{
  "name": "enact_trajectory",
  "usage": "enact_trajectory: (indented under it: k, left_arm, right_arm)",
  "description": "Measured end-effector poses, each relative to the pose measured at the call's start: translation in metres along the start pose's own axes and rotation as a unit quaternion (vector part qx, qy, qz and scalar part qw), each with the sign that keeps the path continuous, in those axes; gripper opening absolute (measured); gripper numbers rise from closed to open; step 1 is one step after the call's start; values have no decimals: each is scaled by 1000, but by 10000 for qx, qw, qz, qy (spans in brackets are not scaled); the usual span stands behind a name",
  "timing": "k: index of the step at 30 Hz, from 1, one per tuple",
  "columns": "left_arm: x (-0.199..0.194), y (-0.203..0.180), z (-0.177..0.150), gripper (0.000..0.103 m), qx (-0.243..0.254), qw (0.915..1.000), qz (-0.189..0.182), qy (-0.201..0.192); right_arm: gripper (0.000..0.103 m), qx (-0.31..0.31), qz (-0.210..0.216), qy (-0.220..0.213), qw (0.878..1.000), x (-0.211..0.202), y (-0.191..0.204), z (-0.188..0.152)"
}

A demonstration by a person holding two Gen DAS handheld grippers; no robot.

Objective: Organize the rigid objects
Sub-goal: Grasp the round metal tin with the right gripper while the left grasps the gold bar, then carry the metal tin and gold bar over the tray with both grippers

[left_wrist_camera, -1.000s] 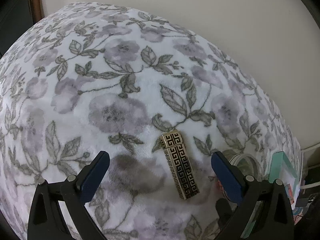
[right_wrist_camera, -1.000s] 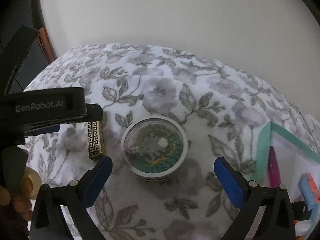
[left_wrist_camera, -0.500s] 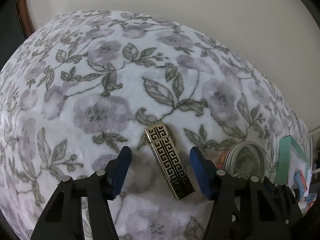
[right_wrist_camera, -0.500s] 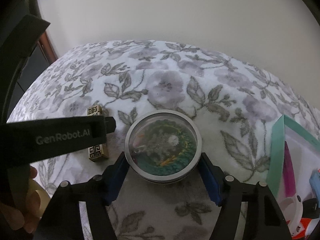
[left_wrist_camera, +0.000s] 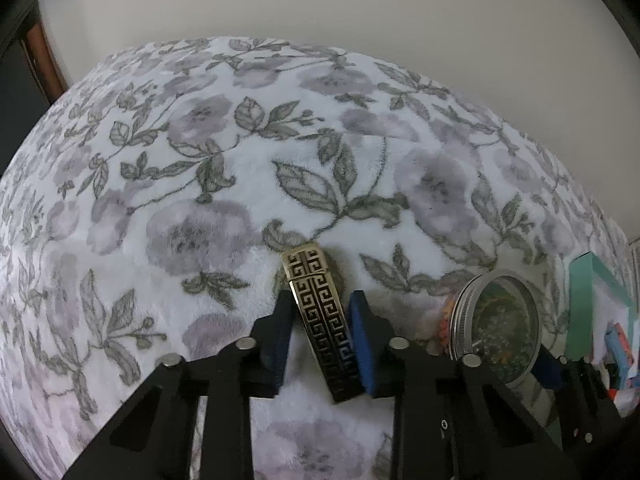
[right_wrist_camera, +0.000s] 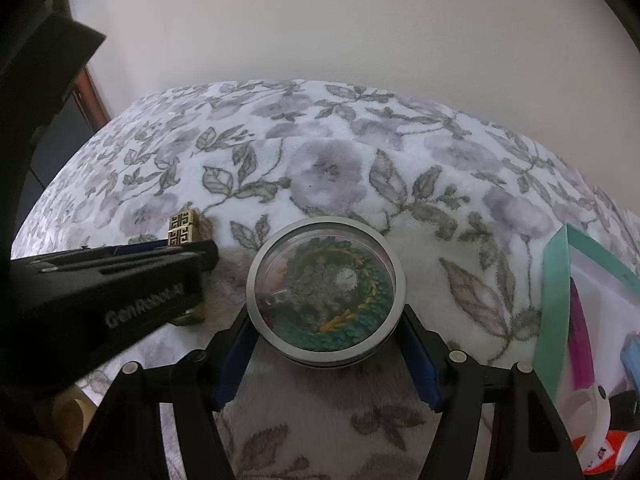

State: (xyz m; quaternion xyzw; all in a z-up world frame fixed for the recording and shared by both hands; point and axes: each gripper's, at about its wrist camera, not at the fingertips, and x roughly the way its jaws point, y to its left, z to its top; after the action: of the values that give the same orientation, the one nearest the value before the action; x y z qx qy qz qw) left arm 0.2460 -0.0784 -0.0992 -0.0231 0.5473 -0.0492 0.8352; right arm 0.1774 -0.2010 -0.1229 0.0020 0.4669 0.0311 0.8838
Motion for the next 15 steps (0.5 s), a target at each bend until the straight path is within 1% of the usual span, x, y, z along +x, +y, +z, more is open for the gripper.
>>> enact_trajectory:
  k: [2, 8, 11, 13, 15]
  left_arm:
    - [-2, 3, -1, 21, -81, 9999, -92, 61]
    - [-14, 6, -9, 21, -301, 9989, -290, 220]
    - [-19, 4, -18, 21, -408, 9978, -398, 349]
    - [-25, 2, -26, 21, -525, 9961, -550, 456]
    - [-32, -1, -31, 21, -559, 9954, -612, 479]
  right_arm:
    - [71, 52, -11, 44, 10000, -2, -1, 0]
    - [71, 172, -20, 179, 9997, -19, -4, -5]
    - [71, 144, -81, 250, 9996, -32, -5, -11]
    - [71, 166, -111, 331, 9993, -40, -8, -16]
    - [71, 222, -128, 428, 9988, -48, -10, -23]
